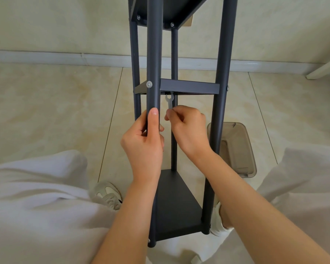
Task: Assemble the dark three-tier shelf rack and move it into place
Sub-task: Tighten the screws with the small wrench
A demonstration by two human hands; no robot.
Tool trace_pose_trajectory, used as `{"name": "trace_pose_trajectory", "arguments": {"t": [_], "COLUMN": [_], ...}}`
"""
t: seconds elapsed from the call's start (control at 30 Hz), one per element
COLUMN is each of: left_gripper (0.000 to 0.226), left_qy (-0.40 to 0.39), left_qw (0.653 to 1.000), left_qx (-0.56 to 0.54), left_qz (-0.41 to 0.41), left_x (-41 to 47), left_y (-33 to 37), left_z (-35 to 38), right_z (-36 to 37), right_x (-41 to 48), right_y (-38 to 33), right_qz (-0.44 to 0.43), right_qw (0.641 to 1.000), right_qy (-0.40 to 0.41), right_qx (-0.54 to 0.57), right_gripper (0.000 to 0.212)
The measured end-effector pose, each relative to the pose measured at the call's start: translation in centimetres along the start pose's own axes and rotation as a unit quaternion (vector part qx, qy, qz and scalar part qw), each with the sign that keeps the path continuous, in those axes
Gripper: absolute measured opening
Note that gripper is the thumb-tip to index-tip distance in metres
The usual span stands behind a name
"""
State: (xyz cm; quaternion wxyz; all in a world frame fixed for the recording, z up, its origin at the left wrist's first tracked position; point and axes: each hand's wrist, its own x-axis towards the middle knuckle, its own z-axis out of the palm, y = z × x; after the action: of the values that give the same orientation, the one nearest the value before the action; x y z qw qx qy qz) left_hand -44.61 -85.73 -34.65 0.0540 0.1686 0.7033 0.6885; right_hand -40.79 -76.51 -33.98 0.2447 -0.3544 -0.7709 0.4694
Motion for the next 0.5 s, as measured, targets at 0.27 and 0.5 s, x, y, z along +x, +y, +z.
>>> {"name": "trace_pose_trajectory", "arguments": {"t": [0.27,0.5], "left_gripper": [0.040,0.038], "left_qy": [-0.002,-0.002], "left_qw": [1.000,1.000], "left_qx": [0.013,0.014], "left_qz": [0.005,0.006], "left_x": [-0.1,0.0], "left_y": [0.0,0.0], "left_z": [-0.1,-0.1], "right_z": [-1.5,-2.1], "right_x": [-0.4,0.1], "right_y": [-2.6,-3.5], "right_qz": [-0.041,-0.046], "right_qw": [0.998,0.998], "right_qy": [-0.016,-0.002], "right_qx": [-0.045,-0.050], "right_gripper": [0.025,0.024]}}
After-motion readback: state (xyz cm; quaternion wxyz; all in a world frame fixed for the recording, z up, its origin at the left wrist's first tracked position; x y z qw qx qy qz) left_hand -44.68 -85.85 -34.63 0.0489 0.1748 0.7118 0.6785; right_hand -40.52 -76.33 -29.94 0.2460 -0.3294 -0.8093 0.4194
